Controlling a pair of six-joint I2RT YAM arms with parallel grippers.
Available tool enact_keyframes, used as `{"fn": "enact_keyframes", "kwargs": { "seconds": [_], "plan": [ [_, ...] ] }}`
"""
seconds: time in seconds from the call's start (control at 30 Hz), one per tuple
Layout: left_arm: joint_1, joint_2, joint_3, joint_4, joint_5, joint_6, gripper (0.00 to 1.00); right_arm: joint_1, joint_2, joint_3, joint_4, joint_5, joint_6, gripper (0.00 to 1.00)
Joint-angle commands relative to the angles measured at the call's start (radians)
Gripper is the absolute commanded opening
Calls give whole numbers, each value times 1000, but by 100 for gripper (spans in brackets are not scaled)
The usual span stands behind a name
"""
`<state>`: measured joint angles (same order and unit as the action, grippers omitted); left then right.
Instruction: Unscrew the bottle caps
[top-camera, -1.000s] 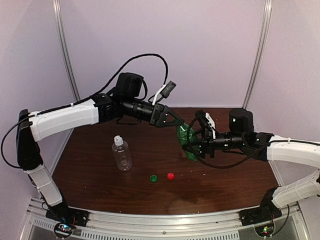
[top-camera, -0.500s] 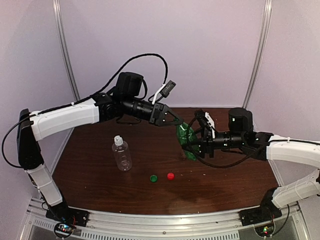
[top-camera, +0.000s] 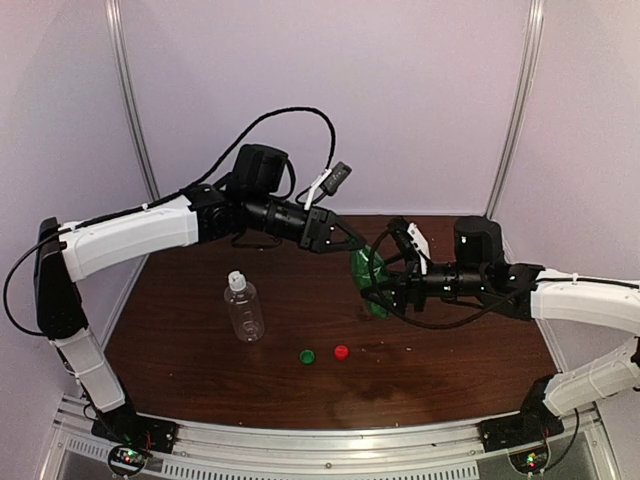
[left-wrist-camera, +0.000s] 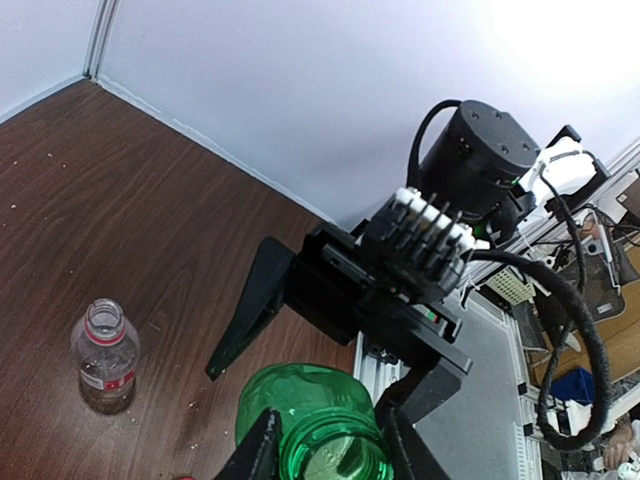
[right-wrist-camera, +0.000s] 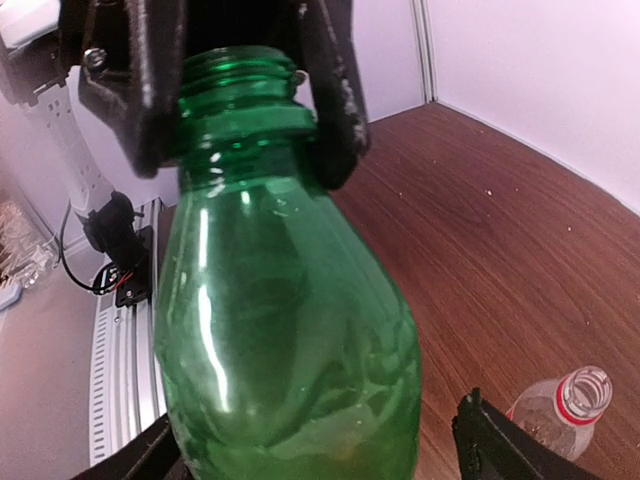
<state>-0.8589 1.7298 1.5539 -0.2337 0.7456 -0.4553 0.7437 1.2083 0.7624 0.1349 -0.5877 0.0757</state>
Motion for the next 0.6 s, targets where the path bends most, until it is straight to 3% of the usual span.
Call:
{"fn": "enact_keyframes", "kwargs": {
  "seconds": [0.0, 0.27, 0.57],
  "plan": [
    [17, 8, 52, -68, -88, 78, 0, -3, -2, 30, -23, 69, 8, 96],
    [56, 28, 87, -226, -358, 205, 0, -3, -39, 13, -57, 112, 1, 100],
    [76, 140, 132, -257, -484, 258, 0, -5, -55, 11, -79, 167, 9, 100]
  ]
}}
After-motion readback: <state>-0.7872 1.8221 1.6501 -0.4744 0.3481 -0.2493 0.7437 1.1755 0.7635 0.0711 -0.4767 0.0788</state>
